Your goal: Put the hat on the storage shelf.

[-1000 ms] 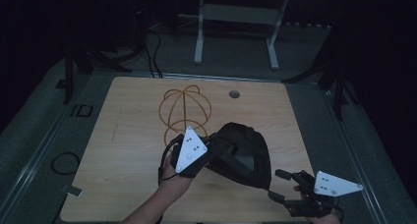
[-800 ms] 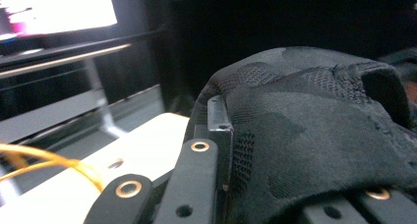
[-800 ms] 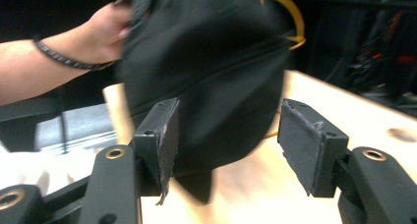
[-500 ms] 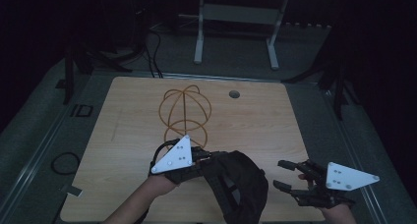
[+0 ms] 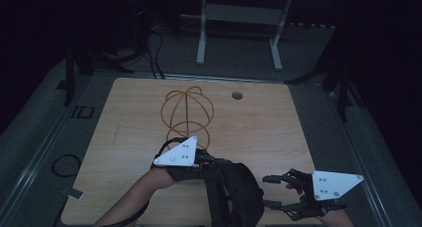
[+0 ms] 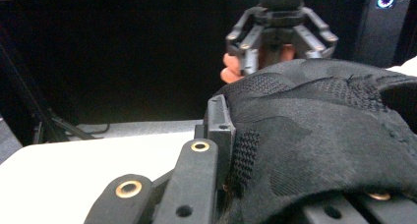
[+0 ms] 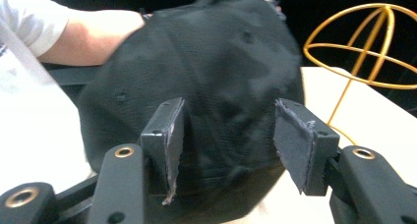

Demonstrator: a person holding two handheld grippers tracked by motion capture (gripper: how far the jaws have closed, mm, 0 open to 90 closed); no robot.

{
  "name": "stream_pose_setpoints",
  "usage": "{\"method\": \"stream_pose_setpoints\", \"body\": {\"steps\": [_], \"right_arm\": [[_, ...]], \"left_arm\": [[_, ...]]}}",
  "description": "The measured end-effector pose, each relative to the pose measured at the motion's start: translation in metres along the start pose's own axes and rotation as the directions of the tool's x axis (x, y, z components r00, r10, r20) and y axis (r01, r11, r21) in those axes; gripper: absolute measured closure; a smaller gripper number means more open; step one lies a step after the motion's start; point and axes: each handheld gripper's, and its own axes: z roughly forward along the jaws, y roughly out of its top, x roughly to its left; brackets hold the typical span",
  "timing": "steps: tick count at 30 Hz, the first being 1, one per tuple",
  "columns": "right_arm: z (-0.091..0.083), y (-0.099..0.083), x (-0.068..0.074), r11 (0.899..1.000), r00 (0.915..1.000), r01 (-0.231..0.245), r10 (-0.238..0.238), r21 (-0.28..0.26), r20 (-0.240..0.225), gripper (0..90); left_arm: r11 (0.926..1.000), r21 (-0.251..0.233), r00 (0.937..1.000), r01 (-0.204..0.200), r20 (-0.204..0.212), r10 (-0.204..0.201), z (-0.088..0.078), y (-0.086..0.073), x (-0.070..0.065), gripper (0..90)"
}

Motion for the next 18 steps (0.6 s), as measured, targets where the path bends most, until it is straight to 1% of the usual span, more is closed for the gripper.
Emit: {"method": "stream_pose_setpoints", "body": {"steps": [2,3,4,5,6,7,8,9,10,12,14,15,16,17,18], "right_arm": [[0.001,0.0,0.002,1.0,0.9999,0.007,-0.007,0.01,-0.012,44.8],[0.003,-0.001,0.003,1.0,1.0,0.009,-0.009,0.017,0.001,44.3],[0.005,-0.001,0.002,1.0,1.0,0.006,-0.006,0.023,0.004,42.8],[0.007,-0.002,0.001,0.999,0.9999,0.004,-0.005,0.034,0.015,41.7],[0.009,-0.003,0.0,0.999,0.9996,0.006,-0.007,0.038,0.027,41.7],[0.011,-0.003,-0.001,0.999,0.9995,0.003,-0.005,0.042,0.031,41.2],[0.011,-0.003,-0.001,0.999,0.9995,0.003,-0.005,0.042,0.031,41.2],[0.014,-0.004,-0.003,0.999,0.9992,-0.006,0.005,0.036,0.04,39.8],[0.015,-0.004,-0.003,0.999,0.9992,0.0,-0.001,0.036,0.039,39.2],[0.017,-0.005,-0.001,0.999,0.9984,0.018,-0.02,0.038,0.052,38.1],[0.02,-0.004,-0.001,0.999,0.9962,0.028,-0.032,0.045,0.081,39.7],[0.021,-0.004,-0.002,0.998,0.9949,0.032,-0.037,0.056,0.094,44.6],[0.022,-0.004,-0.001,0.998,0.9943,0.035,-0.041,0.06,0.098,46.7],[0.023,-0.004,-0.001,0.997,0.9931,0.041,-0.047,0.061,0.108,51.5],[0.023,-0.004,-0.002,0.998,0.9931,0.037,-0.043,0.057,0.109,57.5]], "left_arm": [[0.9998,-0.006,0.9997,0.021,-0.01,-0.021,0.0,-0.001,0.003,88.4],[0.9995,-0.006,0.9995,0.03,-0.01,-0.03,0.0,-0.001,0.004,88.4],[0.9991,-0.007,0.9987,0.042,-0.026,-0.043,0.002,-0.001,0.004,88.4],[0.9982,-0.011,0.9977,0.058,-0.034,-0.059,0.003,-0.001,0.005,88.4],[0.9979,-0.012,0.9971,0.063,-0.041,-0.064,0.003,-0.001,0.005,88.4],[0.9979,-0.016,0.9967,0.062,-0.051,-0.063,0.004,0.0,0.006,88.5],[0.9979,-0.016,0.9967,0.062,-0.051,-0.063,0.004,0.0,0.006,88.5],[0.9974,-0.011,0.9943,0.071,-0.079,-0.072,0.006,0.001,0.006,88.5],[0.9967,-0.014,0.9925,0.079,-0.092,-0.08,0.007,0.002,0.007,88.5],[0.9958,-0.015,0.9917,0.09,-0.091,-0.091,0.008,0.002,0.008,88.5],[0.9966,-0.009,0.9934,0.081,-0.081,-0.082,0.009,0.002,0.007,88.5],[0.9966,-0.006,0.9933,0.083,-0.08,-0.083,0.009,0.002,0.007,88.5],[0.9966,-0.001,0.9935,0.083,-0.079,-0.083,0.01,0.002,0.007,88.5],[0.9969,-0.001,0.9936,0.079,-0.082,-0.078,0.01,0.001,0.007,88.5],[0.9967,-0.001,0.9936,0.081,-0.079,-0.081,0.01,0.001,0.007,88.5]]}}
